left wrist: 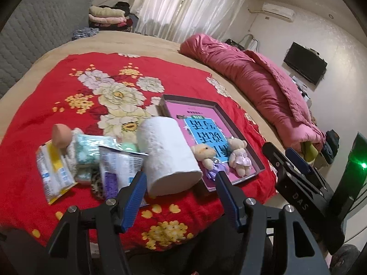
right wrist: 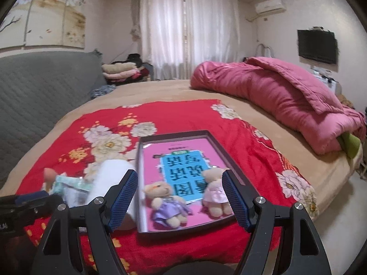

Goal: Organize soft objects
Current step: 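Move both grippers back toward the snack packets and sponge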

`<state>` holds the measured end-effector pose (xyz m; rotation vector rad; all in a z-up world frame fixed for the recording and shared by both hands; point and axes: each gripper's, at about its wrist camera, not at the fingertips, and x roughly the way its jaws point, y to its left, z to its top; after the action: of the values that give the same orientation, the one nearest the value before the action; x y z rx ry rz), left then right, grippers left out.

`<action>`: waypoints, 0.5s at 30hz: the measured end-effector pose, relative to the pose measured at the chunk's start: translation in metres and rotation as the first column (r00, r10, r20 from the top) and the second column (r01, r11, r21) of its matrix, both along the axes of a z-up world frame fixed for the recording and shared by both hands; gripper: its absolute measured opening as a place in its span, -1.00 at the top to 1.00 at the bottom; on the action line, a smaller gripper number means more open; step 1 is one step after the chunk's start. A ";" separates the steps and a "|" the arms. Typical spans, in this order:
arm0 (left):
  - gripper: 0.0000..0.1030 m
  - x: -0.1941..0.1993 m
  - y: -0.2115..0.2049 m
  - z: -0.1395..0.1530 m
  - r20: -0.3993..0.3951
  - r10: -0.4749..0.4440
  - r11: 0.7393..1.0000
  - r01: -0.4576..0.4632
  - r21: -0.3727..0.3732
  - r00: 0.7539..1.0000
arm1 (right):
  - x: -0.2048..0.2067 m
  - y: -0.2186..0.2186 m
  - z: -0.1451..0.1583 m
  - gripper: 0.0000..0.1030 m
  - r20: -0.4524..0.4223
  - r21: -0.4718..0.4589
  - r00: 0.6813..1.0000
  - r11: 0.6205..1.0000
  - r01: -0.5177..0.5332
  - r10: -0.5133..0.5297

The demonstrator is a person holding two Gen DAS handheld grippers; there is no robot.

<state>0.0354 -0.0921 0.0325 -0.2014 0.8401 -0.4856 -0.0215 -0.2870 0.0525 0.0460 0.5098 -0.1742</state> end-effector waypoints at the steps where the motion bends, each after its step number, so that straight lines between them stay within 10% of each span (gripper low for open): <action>1: -0.20 -0.001 0.005 0.001 -0.001 0.010 1.000 -0.010 -0.007 1.000 | -0.001 0.004 0.001 -0.49 -0.001 0.000 1.000 1.000 -0.012 0.012; 15: -0.20 -0.003 0.077 0.000 -0.014 0.158 0.987 -0.158 0.001 0.987 | -0.009 0.067 0.017 -0.50 0.005 -0.071 0.981 0.979 -0.194 0.194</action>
<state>0.0328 -0.0156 0.0328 -0.2695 0.8307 -0.3357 -0.0302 -0.2203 0.0695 -0.0711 0.4931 -0.0005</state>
